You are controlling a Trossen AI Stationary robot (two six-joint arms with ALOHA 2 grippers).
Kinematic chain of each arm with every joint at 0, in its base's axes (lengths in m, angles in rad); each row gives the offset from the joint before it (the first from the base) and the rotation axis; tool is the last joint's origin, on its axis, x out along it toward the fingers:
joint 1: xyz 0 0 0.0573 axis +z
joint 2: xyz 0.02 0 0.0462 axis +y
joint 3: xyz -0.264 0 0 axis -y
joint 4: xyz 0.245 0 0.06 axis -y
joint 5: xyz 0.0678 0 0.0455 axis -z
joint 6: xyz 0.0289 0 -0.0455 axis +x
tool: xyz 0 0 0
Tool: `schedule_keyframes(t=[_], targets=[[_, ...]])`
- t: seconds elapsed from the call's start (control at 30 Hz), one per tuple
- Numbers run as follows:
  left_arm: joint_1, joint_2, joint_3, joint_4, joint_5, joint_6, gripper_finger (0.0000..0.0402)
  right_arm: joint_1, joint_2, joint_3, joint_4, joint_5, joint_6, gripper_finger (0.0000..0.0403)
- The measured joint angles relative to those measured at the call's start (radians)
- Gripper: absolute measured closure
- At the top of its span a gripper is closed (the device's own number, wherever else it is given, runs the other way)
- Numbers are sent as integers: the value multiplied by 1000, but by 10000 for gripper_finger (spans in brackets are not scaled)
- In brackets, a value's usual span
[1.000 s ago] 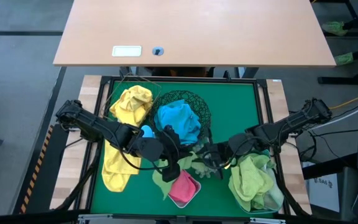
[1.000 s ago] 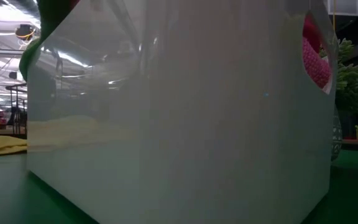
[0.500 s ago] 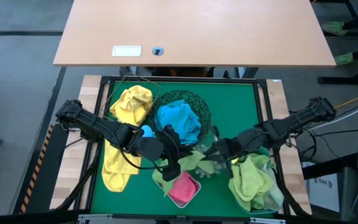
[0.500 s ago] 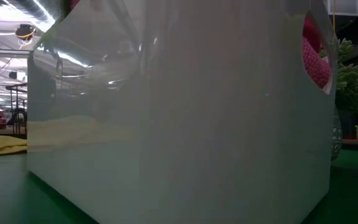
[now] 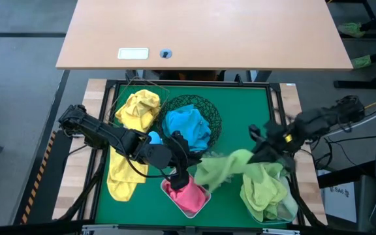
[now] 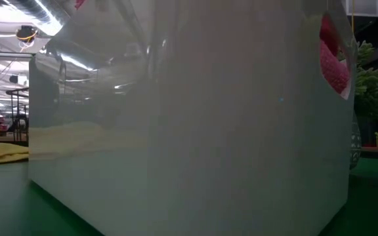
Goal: Sort microfiber towel by color & place in baskets
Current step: Put the green microfiber cloth into the blue bin
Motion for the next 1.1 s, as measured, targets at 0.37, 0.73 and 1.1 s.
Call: schedule_keyframes(t=[0.37,0.73,1.1], targets=[[0,0,0,-25,1,6,357,0,-173,0,-8,-213,351,399],[0,0,0,-26,0,7,356,0,-301,1,-390,-378,751,395],[0,0,0,-47,-1,7,356,0,-292,-2,-795,-269,749,394]])
